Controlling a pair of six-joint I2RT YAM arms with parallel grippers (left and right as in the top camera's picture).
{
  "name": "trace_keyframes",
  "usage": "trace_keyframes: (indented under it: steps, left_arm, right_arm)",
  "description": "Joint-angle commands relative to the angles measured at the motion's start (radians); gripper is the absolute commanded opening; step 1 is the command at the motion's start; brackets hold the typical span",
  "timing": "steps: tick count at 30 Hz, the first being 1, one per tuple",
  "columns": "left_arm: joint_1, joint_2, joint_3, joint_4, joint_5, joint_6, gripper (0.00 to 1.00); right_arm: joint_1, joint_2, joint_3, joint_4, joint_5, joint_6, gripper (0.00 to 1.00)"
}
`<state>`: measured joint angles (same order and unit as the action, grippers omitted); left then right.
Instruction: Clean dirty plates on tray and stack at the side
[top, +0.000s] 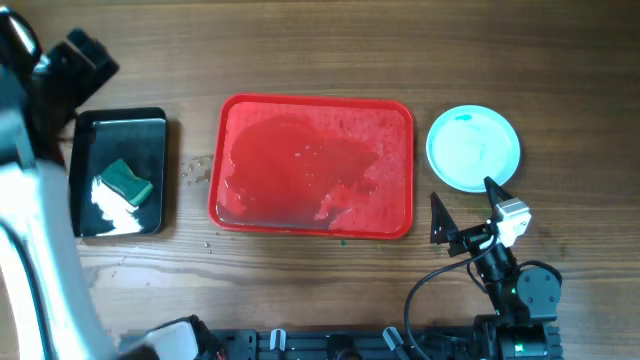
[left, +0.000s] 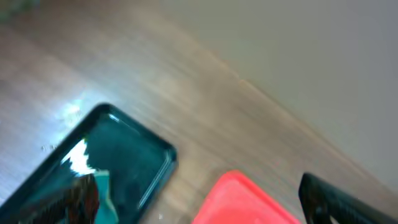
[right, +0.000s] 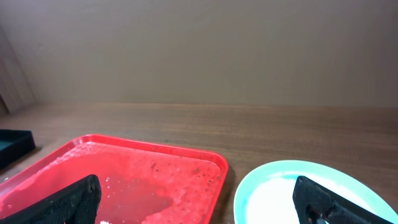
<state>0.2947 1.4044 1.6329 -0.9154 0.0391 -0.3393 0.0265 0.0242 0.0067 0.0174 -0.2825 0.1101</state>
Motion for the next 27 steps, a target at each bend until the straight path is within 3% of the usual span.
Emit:
trace_keyframes:
  steps: [1,5,11,18,22,27]
  left_arm:
    - [-0.104,-0.337,-0.379,0.304,0.001,0.171,1.0]
    - [-0.149,-0.721,-0.931,0.743,-0.003,0.187,1.0]
    - [-0.221,-1.064,-1.405,1.034,-0.048,0.187,1.0]
    - [-0.238,-1.276,-1.617,1.031,-0.067,0.205,1.0]
    - [-0.264,-1.385,-1.627,0.856,-0.113,0.206,1.0]
    - [-0.265,-1.402,-1.627,0.849,-0.11,0.205,1.0]
  right_arm:
    - [-0.003,0.0,-0.002,0.004,0.014,-0.003,1.0]
    - [-0.003,0.0,-0.002,0.005,0.014,-0.003,1.0]
    - [-0.003,0.0,-0.002,0.004,0.014,-0.003,1.0]
    - [-0.003,0.0,-0.002,0.004,0.014,-0.002,1.0]
    - [-0.003,0.0,-0.002,0.004,0.014,-0.003,1.0]
    - [-0.003,0.0,-0.002,0.004,0.014,-0.002,1.0]
